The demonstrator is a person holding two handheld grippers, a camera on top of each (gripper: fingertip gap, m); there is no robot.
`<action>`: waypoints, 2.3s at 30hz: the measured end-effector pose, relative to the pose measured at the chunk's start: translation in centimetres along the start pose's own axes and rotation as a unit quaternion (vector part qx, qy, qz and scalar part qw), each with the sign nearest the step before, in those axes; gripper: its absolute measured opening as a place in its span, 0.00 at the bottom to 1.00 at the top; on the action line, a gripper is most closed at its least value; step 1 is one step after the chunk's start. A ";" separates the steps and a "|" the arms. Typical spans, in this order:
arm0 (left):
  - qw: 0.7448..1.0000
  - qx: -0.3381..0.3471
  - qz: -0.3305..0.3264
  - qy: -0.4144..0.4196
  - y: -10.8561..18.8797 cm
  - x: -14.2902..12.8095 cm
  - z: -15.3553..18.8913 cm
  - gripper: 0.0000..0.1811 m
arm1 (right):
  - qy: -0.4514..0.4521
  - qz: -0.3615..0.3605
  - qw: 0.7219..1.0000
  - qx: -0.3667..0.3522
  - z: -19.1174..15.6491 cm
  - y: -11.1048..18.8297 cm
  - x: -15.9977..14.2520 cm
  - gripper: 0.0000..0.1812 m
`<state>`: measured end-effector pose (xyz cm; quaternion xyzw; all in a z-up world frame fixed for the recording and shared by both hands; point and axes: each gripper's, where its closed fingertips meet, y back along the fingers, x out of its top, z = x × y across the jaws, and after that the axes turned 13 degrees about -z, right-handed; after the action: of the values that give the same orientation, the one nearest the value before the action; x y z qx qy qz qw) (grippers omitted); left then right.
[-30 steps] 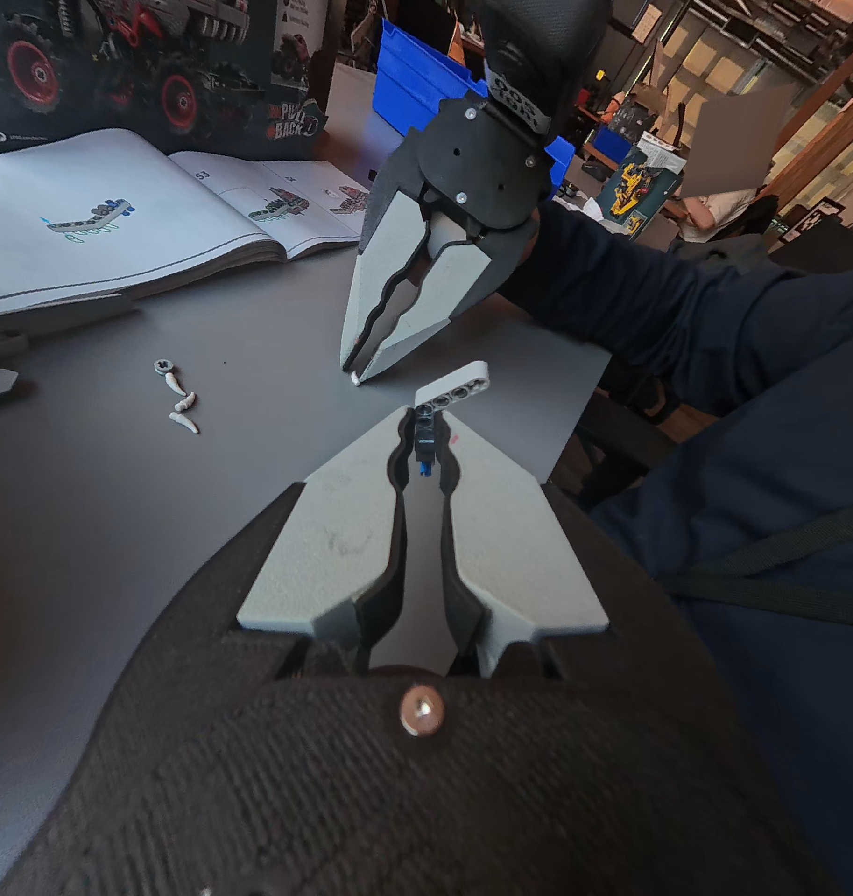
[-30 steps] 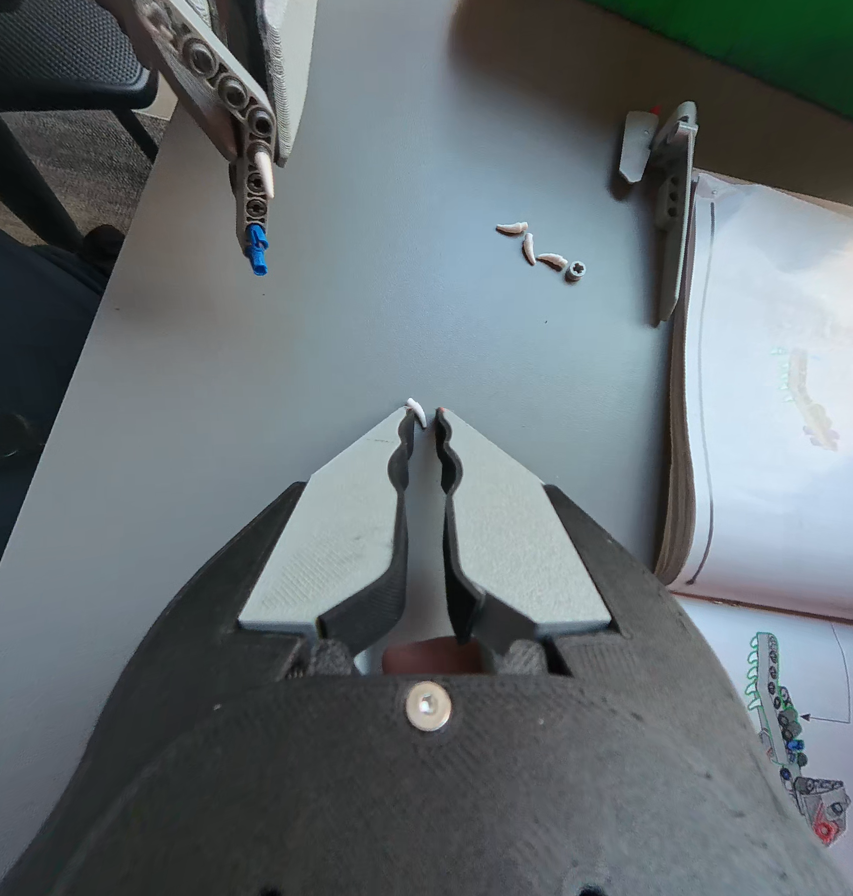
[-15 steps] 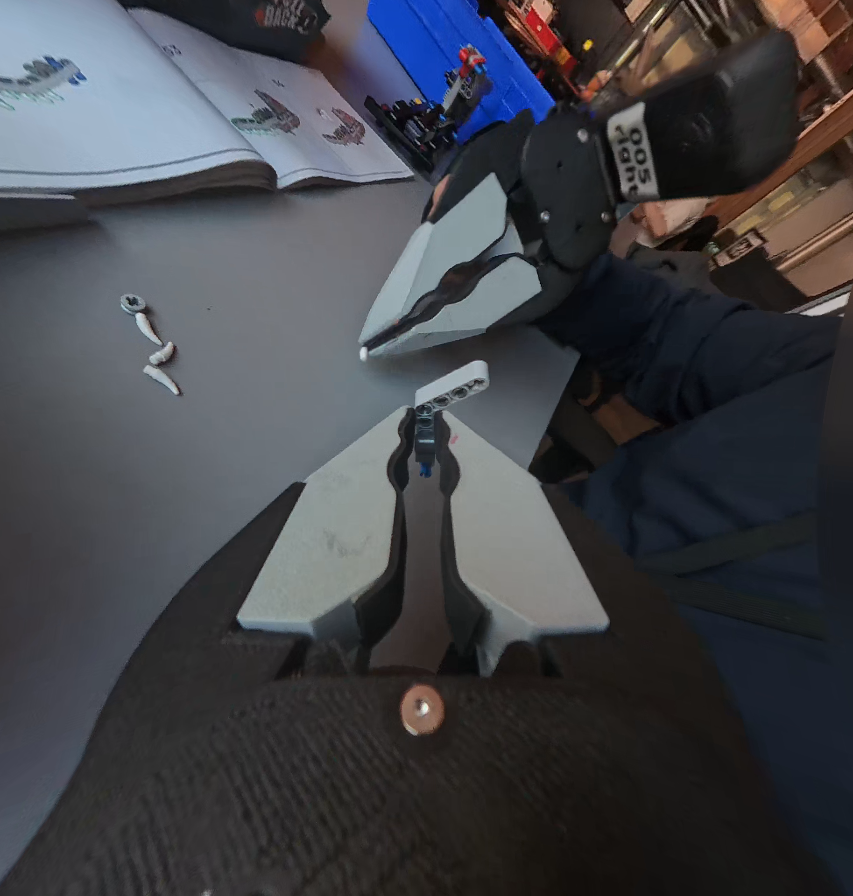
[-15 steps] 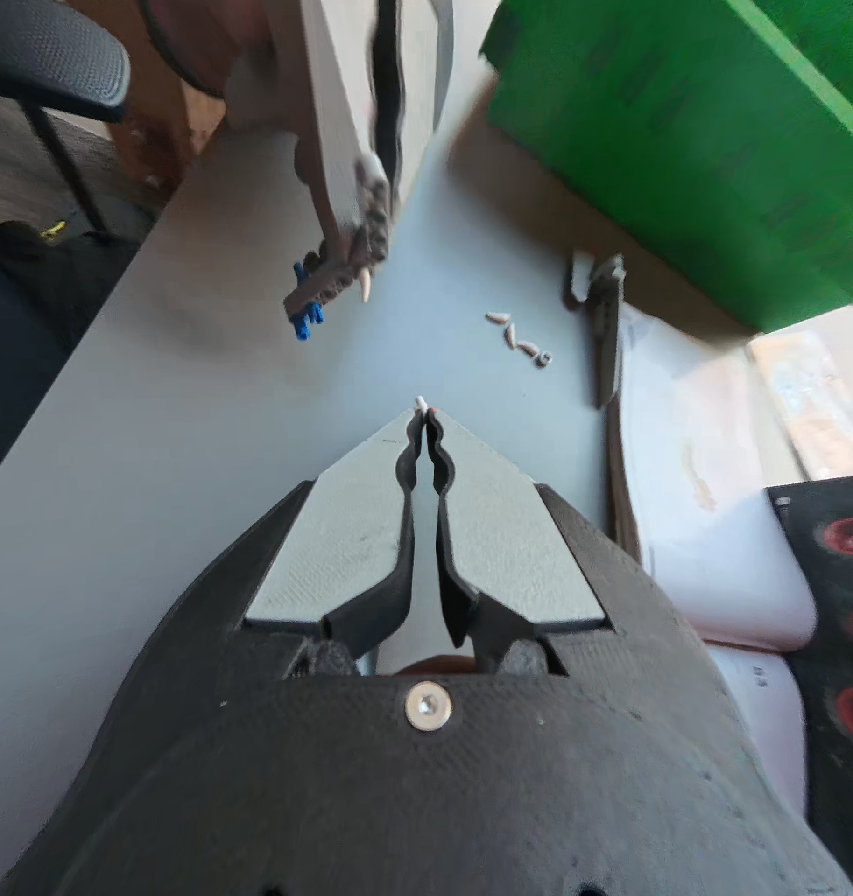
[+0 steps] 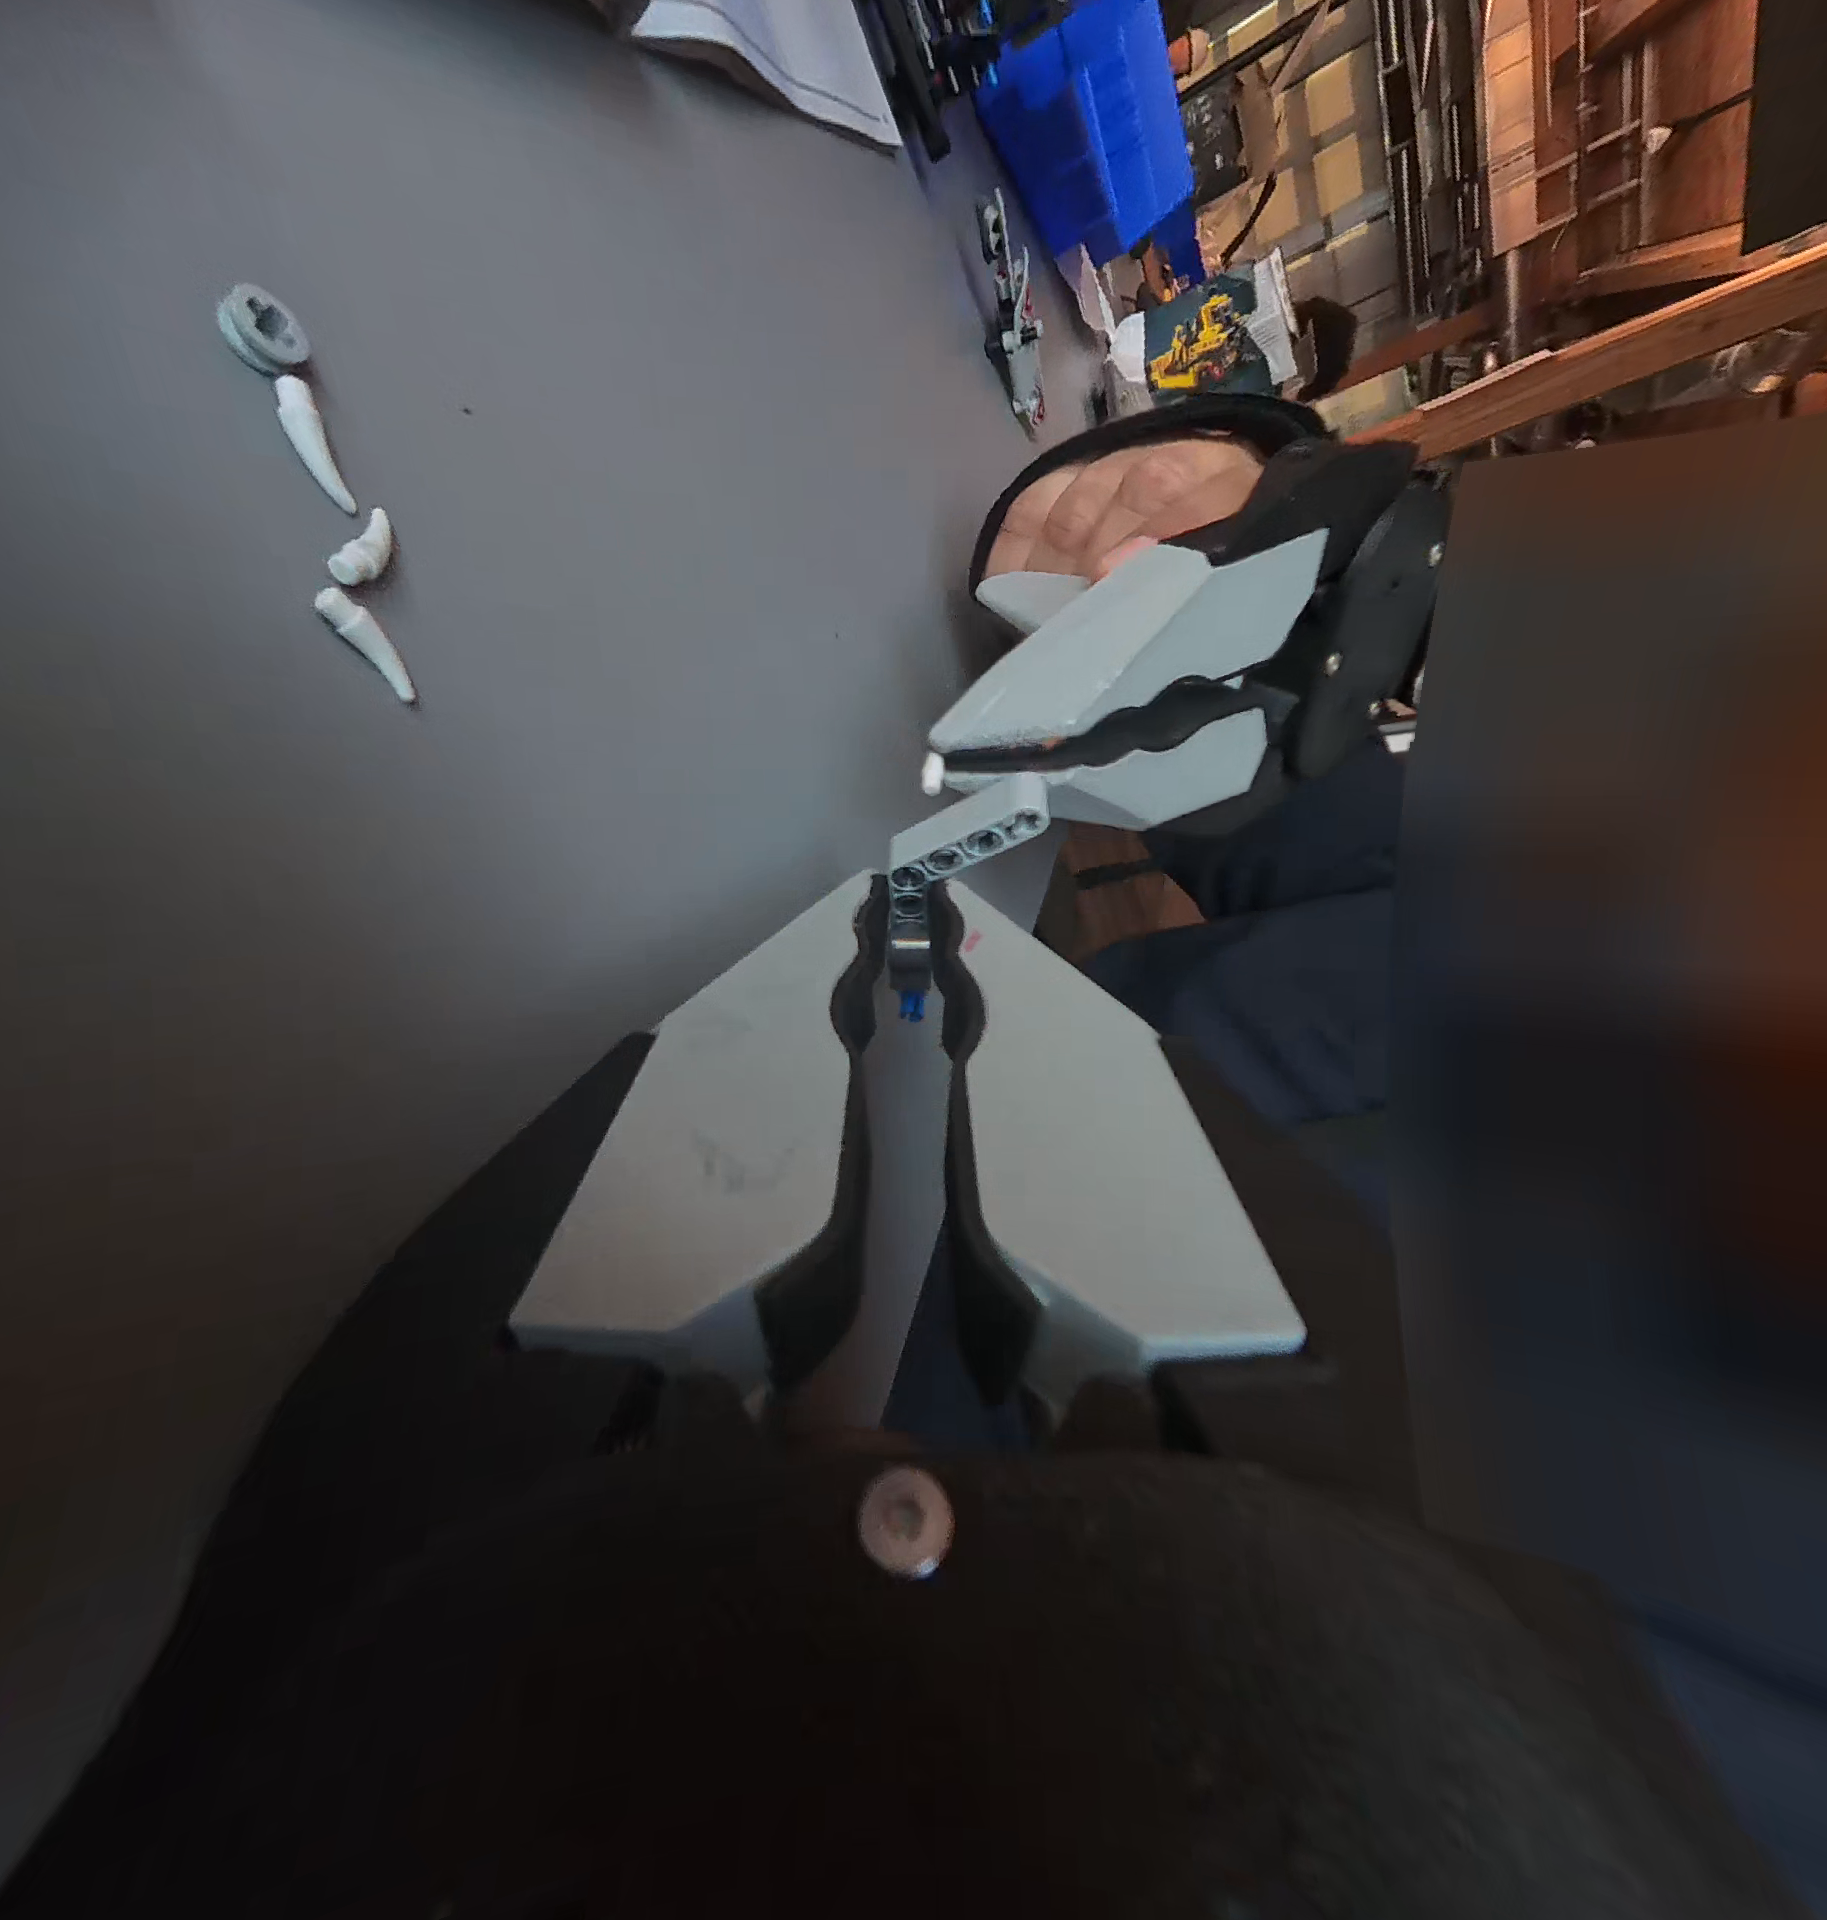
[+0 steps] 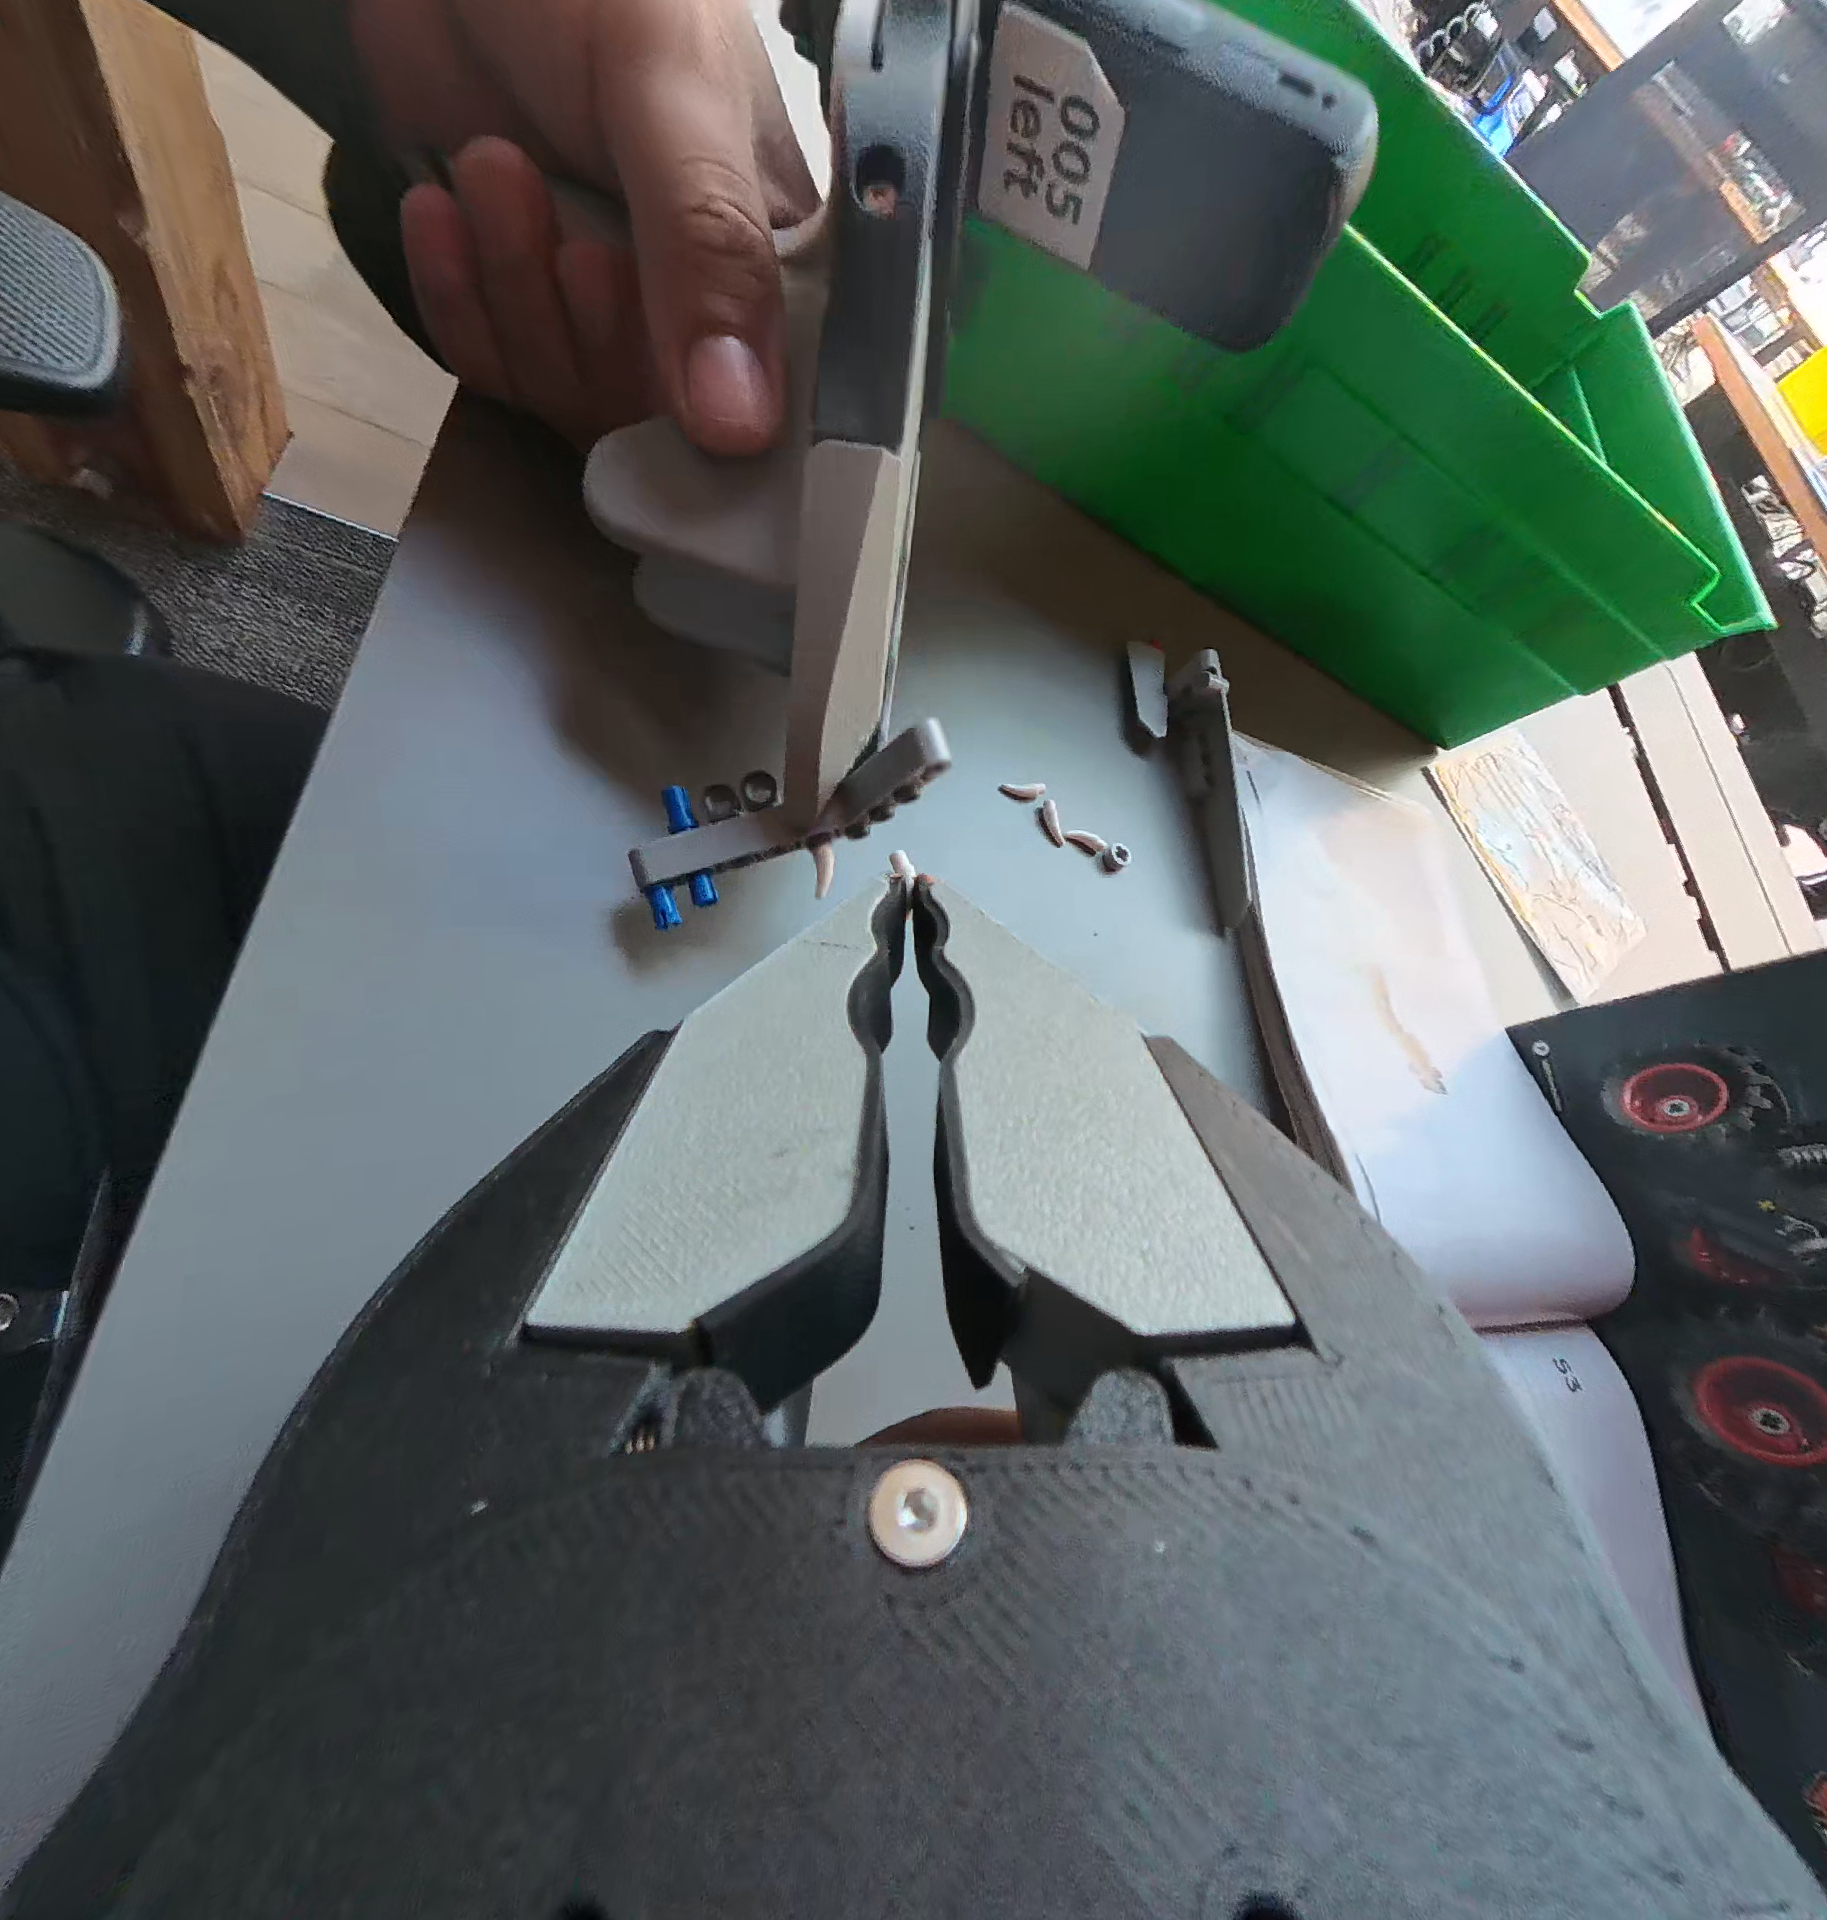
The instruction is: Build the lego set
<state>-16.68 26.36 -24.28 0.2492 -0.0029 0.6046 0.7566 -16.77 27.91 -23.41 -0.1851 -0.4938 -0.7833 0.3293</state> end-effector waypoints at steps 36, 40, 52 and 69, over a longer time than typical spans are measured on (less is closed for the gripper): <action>1.000 0.003 -0.028 -0.012 1.2 -2.2 0.5 0.03 | -0.083 -0.066 0.991 0.080 0.1 -1.7 -3.1 0.00; 0.999 0.017 -0.010 -0.044 3.3 -3.0 1.2 0.02 | -0.091 -0.048 0.989 0.107 -0.7 -1.5 -2.0 0.02; 0.997 0.052 0.004 -0.050 3.3 -3.9 -0.6 0.03 | -0.032 -0.033 0.988 0.148 -1.1 -3.1 -0.4 0.08; 0.997 0.054 0.020 -0.058 3.3 -3.6 -0.7 0.03 | -0.051 -0.071 0.969 0.232 2.3 -6.4 -0.3 0.05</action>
<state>-20.92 23.77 -24.72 0.3238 -0.0189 0.6034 0.7285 -21.15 31.98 -26.76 -0.1080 -0.6904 -0.6578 0.2809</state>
